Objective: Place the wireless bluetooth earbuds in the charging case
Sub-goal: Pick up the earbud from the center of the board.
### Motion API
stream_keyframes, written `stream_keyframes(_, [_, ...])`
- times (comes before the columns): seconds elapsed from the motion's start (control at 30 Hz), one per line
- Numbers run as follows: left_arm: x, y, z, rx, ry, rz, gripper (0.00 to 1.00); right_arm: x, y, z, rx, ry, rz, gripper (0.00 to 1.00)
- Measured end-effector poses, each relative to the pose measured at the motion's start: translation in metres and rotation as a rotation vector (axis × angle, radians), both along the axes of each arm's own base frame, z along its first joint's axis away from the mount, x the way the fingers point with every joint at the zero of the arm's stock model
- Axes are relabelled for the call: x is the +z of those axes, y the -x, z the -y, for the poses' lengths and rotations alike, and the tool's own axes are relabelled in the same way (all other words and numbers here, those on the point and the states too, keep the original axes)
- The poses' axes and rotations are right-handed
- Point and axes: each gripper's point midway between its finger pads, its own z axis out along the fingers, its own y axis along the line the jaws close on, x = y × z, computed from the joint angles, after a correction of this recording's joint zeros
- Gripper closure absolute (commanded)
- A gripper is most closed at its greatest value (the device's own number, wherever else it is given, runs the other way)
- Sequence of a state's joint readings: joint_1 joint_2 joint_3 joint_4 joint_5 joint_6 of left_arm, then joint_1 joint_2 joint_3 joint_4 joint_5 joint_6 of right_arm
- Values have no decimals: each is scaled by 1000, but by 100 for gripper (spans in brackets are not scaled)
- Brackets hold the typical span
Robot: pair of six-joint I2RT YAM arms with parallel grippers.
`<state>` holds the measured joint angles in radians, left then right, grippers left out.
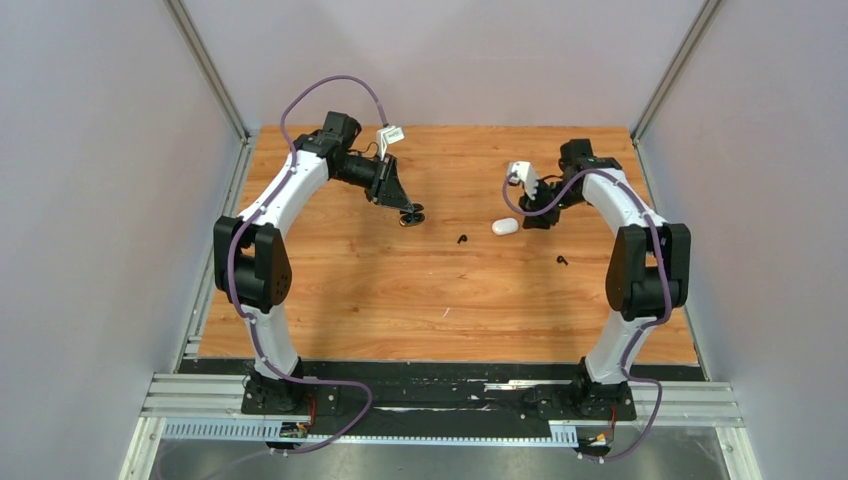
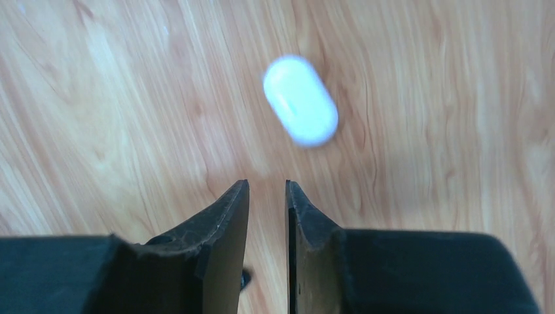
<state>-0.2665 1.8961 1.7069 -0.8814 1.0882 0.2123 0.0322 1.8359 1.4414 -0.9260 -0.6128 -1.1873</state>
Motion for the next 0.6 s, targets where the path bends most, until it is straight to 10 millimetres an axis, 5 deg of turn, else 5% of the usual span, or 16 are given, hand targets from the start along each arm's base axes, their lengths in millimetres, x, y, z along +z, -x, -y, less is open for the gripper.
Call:
stream_keyframes(0.17, [-1, 1, -2, 3, -6, -6, 100, 16, -8, -37, 15, -77, 4, 73])
stream_keyframes(0.6, [-2, 0, -4, 8, -13, -10, 100, 19, -3, -59, -61, -131, -82, 68])
